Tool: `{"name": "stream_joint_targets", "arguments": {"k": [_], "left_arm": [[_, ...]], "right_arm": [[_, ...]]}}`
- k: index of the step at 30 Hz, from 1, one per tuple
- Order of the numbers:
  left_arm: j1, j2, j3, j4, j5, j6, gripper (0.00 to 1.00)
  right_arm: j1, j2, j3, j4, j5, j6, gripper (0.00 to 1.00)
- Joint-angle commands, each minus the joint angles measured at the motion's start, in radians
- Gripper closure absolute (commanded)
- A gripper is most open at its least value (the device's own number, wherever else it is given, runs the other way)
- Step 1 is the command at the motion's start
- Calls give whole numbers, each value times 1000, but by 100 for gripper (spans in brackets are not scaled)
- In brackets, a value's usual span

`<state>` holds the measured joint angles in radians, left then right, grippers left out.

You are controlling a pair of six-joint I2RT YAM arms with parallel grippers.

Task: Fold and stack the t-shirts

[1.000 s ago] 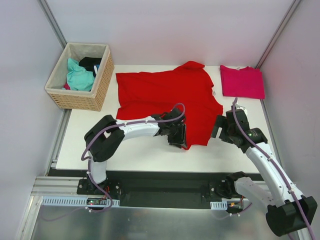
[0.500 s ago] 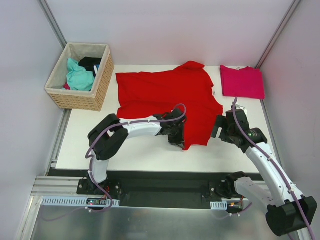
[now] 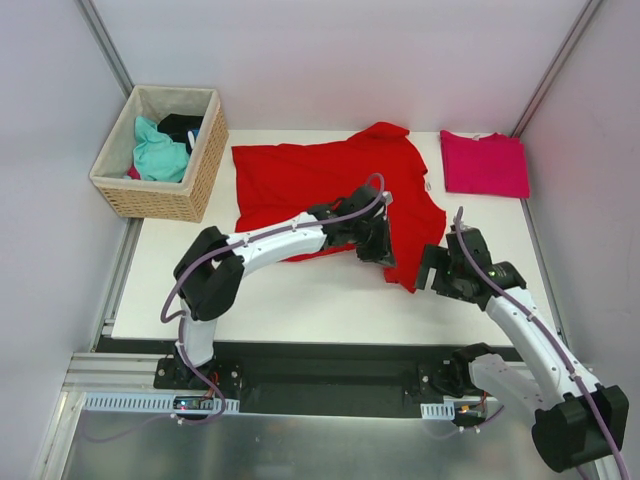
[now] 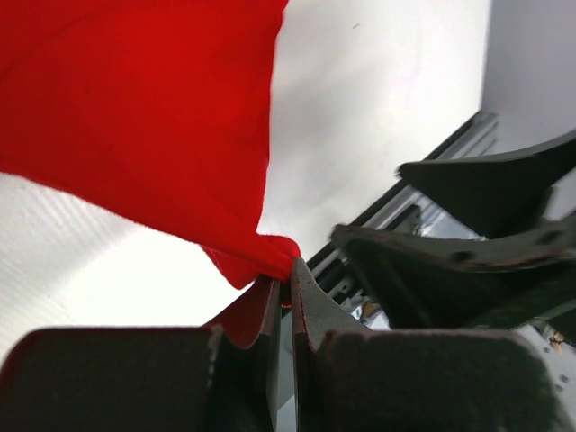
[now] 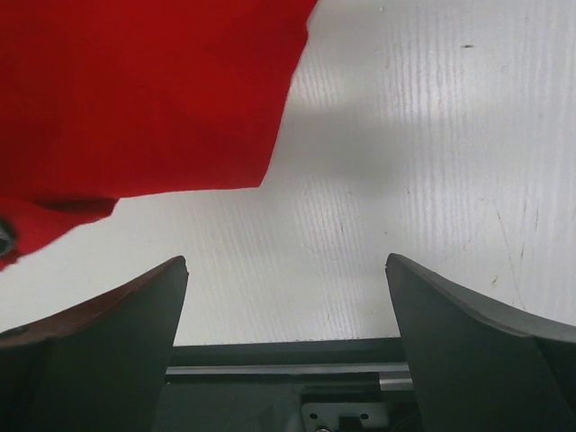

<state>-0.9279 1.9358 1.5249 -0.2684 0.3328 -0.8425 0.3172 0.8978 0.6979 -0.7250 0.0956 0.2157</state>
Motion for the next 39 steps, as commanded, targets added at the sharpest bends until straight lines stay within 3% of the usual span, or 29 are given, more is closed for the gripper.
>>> {"name": "stream_joint_targets", "arguments": {"k": [1,14,28,29,31,34,35,39], "left_arm": [[20,-58,81,-22,31,29,100],[26,-47,130,-20,75,13,100],[-97,-133,-228,110,-20,-32,100],[-97,-147,-262,129,-31,-44,90],[-97,-199,-368,173,-69,-56,57],[-97,-274,-465,178,-141,-49,28],[-95,-291,-480,178,-156,-37,12],[-77,-357,-528,175,-202,-23,2]], "right_arm": [[25,-7,-21,16,-43,-9,3],[37,3,-32,12,18,7,4],[37,56,5,22,76,-6,4],[37,64,6,24,79,-7,4],[36,79,15,25,79,-9,4],[40,92,18,33,75,-10,4],[40,96,20,36,76,-9,4],[54,128,48,53,73,-6,4]]}}
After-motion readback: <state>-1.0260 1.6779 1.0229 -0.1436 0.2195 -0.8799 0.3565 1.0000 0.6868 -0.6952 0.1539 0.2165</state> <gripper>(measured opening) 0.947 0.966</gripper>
